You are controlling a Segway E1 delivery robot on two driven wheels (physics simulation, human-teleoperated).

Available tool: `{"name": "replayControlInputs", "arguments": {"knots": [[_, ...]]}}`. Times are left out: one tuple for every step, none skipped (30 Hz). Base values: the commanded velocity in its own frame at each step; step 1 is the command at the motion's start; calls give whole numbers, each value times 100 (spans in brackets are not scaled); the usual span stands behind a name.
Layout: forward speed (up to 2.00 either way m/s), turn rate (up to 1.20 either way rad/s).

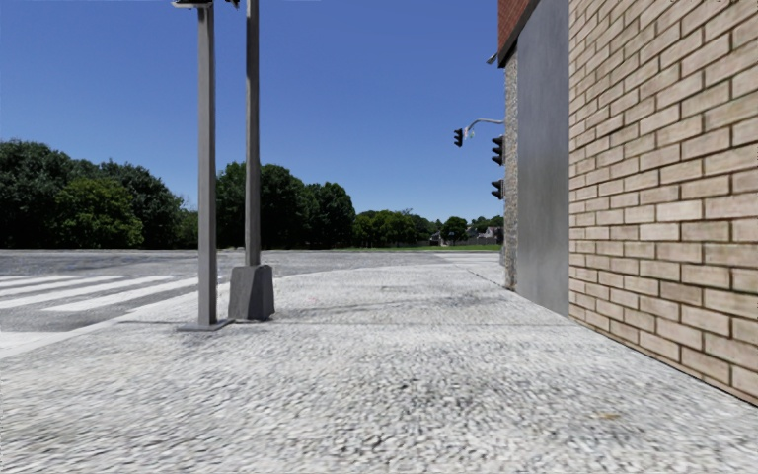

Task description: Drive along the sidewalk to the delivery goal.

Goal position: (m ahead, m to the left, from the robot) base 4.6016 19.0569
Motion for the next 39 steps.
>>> {"name": "replayControlInputs", "arguments": {"knots": [[200, 0], [200, 0], [200, 0], [200, 0], [200, 0], [200, 0], [200, 0], [200, 0], [200, 0], [200, 0], [200, 0], [200, 0], [200, 0], [200, 0], [200, 0], [200, 0], [200, 0], [200, 0], [200, 0], [200, 0], [200, 0], [200, 0], [200, 0], [200, 0], [200, 0], [200, 0], [200, 0], [200, 0], [200, 0], [200, 0], [200, 0], [200, 0], [200, 0], [200, 0], [200, 0], [200, 0], [200, 0], [200, 0], [200, 1]]}}
